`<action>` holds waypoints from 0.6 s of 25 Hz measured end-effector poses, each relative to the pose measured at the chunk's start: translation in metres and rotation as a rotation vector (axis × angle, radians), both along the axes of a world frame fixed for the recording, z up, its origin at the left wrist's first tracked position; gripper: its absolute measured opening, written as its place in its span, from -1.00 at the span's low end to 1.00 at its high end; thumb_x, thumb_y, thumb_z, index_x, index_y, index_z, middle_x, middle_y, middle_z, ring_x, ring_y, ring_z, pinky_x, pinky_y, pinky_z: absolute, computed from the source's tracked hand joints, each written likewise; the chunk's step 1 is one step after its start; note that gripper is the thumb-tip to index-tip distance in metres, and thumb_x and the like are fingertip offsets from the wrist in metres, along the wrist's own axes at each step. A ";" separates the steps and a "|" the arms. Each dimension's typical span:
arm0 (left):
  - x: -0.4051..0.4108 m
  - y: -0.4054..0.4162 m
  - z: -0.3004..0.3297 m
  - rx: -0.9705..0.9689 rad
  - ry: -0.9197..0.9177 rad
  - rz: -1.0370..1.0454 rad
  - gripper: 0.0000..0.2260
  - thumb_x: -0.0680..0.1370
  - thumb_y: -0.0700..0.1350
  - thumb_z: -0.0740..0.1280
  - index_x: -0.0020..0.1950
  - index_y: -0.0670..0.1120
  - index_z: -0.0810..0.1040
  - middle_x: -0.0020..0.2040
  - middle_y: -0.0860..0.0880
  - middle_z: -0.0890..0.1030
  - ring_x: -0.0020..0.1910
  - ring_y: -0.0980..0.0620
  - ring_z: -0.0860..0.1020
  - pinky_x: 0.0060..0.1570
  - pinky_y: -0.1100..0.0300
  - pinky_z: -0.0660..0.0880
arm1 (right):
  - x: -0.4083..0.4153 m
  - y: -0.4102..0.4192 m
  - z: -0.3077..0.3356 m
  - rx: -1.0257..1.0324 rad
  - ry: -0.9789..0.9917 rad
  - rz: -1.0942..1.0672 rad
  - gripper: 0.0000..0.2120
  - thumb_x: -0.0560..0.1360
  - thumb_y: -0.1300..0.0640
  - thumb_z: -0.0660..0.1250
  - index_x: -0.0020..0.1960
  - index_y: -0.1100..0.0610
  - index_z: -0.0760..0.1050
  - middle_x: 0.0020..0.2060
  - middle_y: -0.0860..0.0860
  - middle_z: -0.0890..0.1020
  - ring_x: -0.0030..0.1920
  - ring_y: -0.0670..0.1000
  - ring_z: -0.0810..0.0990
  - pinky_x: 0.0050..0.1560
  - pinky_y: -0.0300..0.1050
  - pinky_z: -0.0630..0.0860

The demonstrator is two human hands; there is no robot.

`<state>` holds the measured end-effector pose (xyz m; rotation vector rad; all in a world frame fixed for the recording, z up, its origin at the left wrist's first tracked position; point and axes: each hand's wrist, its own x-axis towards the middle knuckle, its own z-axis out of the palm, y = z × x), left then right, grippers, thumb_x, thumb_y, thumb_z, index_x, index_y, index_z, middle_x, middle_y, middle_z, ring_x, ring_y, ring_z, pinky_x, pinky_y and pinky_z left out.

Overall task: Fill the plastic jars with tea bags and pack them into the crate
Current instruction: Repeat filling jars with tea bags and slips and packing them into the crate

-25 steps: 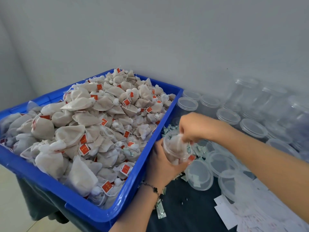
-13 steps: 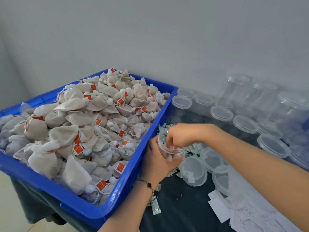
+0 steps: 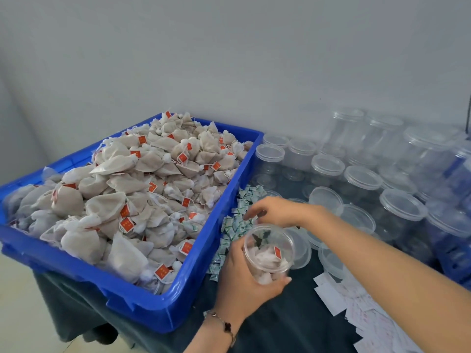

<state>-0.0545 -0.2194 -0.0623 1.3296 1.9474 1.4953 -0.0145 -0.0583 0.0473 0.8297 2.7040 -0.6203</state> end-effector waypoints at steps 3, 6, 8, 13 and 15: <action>-0.003 -0.001 -0.005 -0.027 0.023 0.017 -0.15 0.05 0.38 0.47 0.23 0.27 0.18 0.16 0.33 0.39 0.14 0.38 0.41 0.01 0.57 0.33 | -0.016 0.007 -0.018 -0.099 -0.064 -0.003 -0.62 0.49 0.26 0.31 0.27 0.01 0.52 0.19 -0.03 0.57 0.17 0.00 0.55 0.17 -0.12 0.50; -0.003 0.000 -0.006 -0.022 0.029 0.025 -0.17 0.03 0.39 0.48 0.19 0.30 0.17 0.13 0.34 0.39 0.12 0.41 0.40 -0.04 0.54 0.36 | -0.027 0.012 -0.043 0.081 -0.171 0.019 -0.73 0.47 0.21 0.35 0.17 0.12 0.54 0.07 0.07 0.58 0.08 0.09 0.55 -0.08 -0.16 0.45; -0.003 0.000 -0.007 -0.015 0.032 0.032 -0.16 0.03 0.40 0.48 0.20 0.25 0.22 0.12 0.33 0.39 0.11 0.41 0.41 -0.02 0.49 0.40 | -0.026 0.015 -0.050 0.124 -0.169 -0.016 -0.84 0.47 0.23 0.32 0.04 0.15 0.56 -0.04 0.08 0.59 0.00 0.09 0.56 -0.13 -0.13 0.45; -0.004 0.001 -0.008 -0.009 0.037 0.028 -0.15 0.06 0.40 0.45 0.24 0.17 0.24 0.14 0.29 0.39 0.10 0.37 0.42 0.02 0.45 0.41 | -0.002 0.022 -0.013 0.153 0.273 -0.150 -0.85 0.44 0.24 0.37 -0.02 0.07 0.50 -0.12 -0.06 0.63 -0.13 -0.07 0.57 -0.09 -0.16 0.50; -0.003 0.001 -0.007 -0.013 0.033 0.021 -0.18 0.06 0.41 0.44 0.21 0.20 0.21 0.12 0.31 0.37 0.10 0.45 0.37 -0.04 0.57 0.32 | 0.016 0.009 0.014 0.127 0.480 -0.184 -0.86 0.40 0.14 0.45 -0.09 0.00 0.52 -0.19 -0.15 0.63 -0.20 -0.19 0.56 -0.16 -0.25 0.49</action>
